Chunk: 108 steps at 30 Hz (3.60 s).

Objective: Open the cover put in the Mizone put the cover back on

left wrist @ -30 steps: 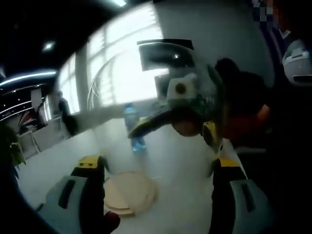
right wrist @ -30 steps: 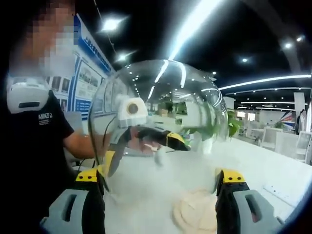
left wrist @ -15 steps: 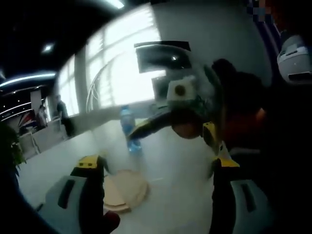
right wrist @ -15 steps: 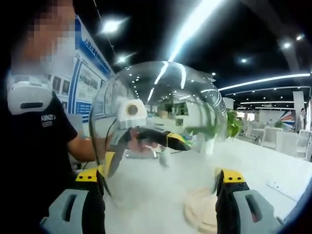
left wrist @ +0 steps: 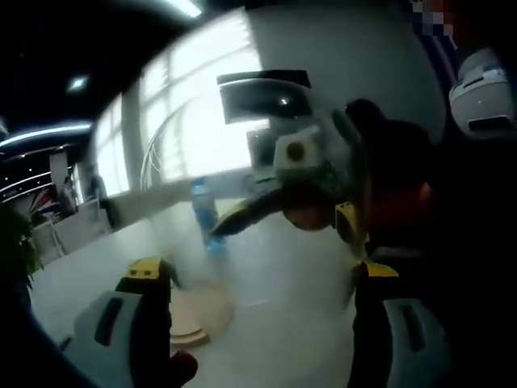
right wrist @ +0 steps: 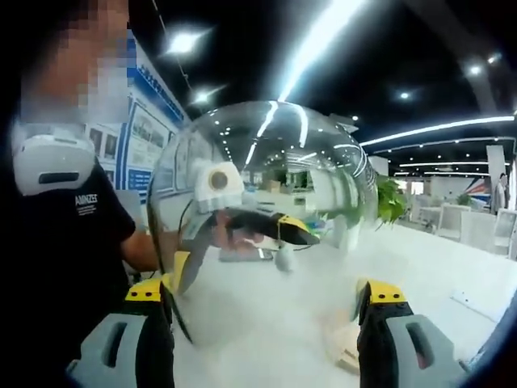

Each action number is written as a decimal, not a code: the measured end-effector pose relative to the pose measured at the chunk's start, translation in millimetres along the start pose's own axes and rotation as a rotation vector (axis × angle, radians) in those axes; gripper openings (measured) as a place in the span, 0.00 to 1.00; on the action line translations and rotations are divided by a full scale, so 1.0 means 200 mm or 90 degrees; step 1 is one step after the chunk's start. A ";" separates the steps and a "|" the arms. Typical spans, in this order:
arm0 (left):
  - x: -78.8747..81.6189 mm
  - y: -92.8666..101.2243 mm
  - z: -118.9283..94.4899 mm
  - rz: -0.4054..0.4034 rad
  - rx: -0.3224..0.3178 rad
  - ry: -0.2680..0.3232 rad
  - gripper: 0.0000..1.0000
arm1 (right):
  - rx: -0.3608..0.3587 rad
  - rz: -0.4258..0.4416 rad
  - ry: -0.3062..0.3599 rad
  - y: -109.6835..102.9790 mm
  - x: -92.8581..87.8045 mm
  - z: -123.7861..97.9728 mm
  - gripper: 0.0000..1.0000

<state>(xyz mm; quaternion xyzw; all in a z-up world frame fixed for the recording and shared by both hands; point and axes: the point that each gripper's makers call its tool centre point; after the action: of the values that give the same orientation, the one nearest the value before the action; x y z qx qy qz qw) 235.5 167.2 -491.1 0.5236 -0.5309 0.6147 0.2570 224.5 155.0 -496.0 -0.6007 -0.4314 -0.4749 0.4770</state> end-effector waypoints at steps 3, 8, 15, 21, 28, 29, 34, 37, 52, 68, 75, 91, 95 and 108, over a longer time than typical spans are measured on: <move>-0.01 0.01 0.00 -0.018 -0.003 0.008 0.80 | 0.003 0.018 0.005 0.00 -0.01 0.00 0.89; -0.02 0.02 0.00 -0.034 -0.004 0.021 0.80 | 0.008 0.039 0.023 0.01 -0.02 -0.01 0.89; -0.02 0.02 0.00 -0.036 -0.003 0.040 0.80 | 0.006 0.042 0.043 -0.01 -0.02 0.00 0.89; -0.01 0.01 0.00 -0.037 0.000 0.048 0.80 | 0.003 0.040 0.039 -0.01 -0.02 0.00 0.89; -0.07 0.00 0.00 -0.093 -0.008 0.035 0.78 | 0.001 0.028 0.033 0.00 -0.03 0.00 0.89; -0.07 0.01 0.00 -0.093 -0.008 0.035 0.78 | 0.001 0.027 0.032 -0.01 -0.03 0.00 0.89; -0.08 0.00 0.00 -0.081 -0.007 0.031 0.77 | 0.001 0.021 0.032 -0.01 -0.03 0.01 0.88; -0.08 0.00 -0.01 -0.077 -0.008 0.038 0.77 | -0.001 0.021 0.033 -0.02 -0.04 0.00 0.88; -0.11 0.00 -0.10 -0.078 0.004 0.049 0.70 | -0.023 0.029 0.025 0.03 -0.12 -0.13 0.76; -0.19 -0.03 -0.27 -0.066 0.050 0.006 0.51 | -0.061 0.018 0.036 0.12 -0.13 -0.28 0.65; -0.23 -0.05 -0.29 -0.085 0.066 0.000 0.48 | -0.089 0.020 0.036 0.17 -0.15 -0.33 0.59; -0.47 -0.28 -0.36 -0.177 0.178 -0.060 0.32 | -0.189 0.011 0.023 0.30 -0.18 -0.44 0.48; -0.47 -0.30 -0.35 -0.159 0.180 -0.058 0.33 | -0.210 0.005 0.013 0.34 -0.19 -0.45 0.44; -0.54 -0.53 -0.27 -0.151 0.256 -0.074 0.34 | -0.327 0.045 0.052 0.51 -0.16 -0.49 0.33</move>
<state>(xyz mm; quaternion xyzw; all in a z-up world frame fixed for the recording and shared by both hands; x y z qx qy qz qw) 342.8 274.9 -542.8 0.6576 -0.3465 0.6423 0.1870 303.2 39.3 -534.9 -0.6971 -0.2554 -0.5759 0.3423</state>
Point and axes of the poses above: the point that each gripper's makers call its tool centre point, and the gripper's own axes: z roughly forward along the fingers, y roughly to its right, x roughly out of its top, and after that the axes turned 12 degrees about z, right-handed
